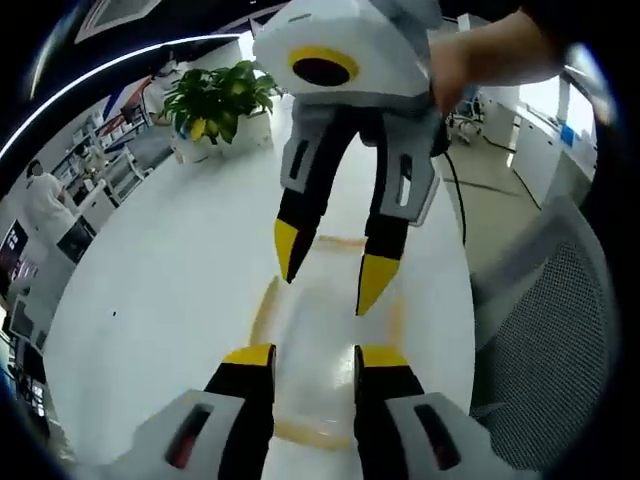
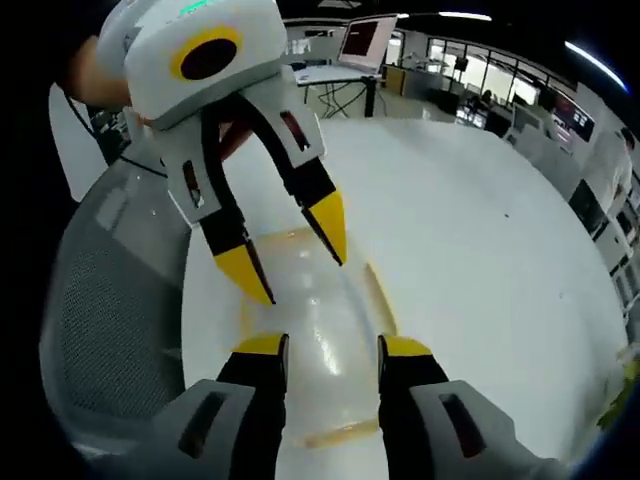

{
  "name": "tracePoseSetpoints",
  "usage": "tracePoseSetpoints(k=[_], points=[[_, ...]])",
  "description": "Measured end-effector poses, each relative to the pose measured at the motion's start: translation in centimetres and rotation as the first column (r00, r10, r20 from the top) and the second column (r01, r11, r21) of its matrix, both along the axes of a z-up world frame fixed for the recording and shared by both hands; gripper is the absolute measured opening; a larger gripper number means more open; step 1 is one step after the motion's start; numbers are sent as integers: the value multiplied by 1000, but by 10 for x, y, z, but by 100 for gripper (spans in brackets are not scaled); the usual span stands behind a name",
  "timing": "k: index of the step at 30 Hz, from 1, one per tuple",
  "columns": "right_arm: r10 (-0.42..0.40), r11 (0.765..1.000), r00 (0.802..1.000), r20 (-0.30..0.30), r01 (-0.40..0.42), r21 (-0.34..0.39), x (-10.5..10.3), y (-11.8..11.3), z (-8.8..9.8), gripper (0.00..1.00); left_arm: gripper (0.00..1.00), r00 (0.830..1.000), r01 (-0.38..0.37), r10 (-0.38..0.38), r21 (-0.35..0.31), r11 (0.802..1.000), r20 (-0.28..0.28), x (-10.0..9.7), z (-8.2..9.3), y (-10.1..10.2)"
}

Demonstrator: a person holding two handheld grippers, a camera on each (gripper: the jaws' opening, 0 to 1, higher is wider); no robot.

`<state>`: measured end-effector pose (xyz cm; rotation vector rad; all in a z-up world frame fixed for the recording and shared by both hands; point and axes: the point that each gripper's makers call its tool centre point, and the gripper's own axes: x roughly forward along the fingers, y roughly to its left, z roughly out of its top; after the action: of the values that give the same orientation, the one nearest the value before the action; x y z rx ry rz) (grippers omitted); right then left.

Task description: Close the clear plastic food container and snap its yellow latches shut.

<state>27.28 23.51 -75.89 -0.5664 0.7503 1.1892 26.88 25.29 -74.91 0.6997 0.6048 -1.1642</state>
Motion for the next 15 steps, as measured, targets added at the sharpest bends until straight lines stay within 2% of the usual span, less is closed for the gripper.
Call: tracePoseSetpoints(k=[4, 11, 14, 15], points=[[22, 1000, 1000, 5, -22, -12, 4, 2, -2, 33, 25, 1000, 30, -30, 36, 999, -9, -7, -9, 0], [48, 998, 999, -7, -48, -31, 15, 6, -5, 33, 30, 999, 51, -51, 41, 998, 6, -18, -7, -10], [95, 992, 995, -19, -97, -84, 19, 2, -11, 36, 39, 997, 49, -53, 62, 997, 62, -17, -8, -12], [104, 990, 994, -20, -106, -91, 21, 2, -11, 36, 47, 996, 32, -37, 64, 997, 85, -14, -7, -13]])
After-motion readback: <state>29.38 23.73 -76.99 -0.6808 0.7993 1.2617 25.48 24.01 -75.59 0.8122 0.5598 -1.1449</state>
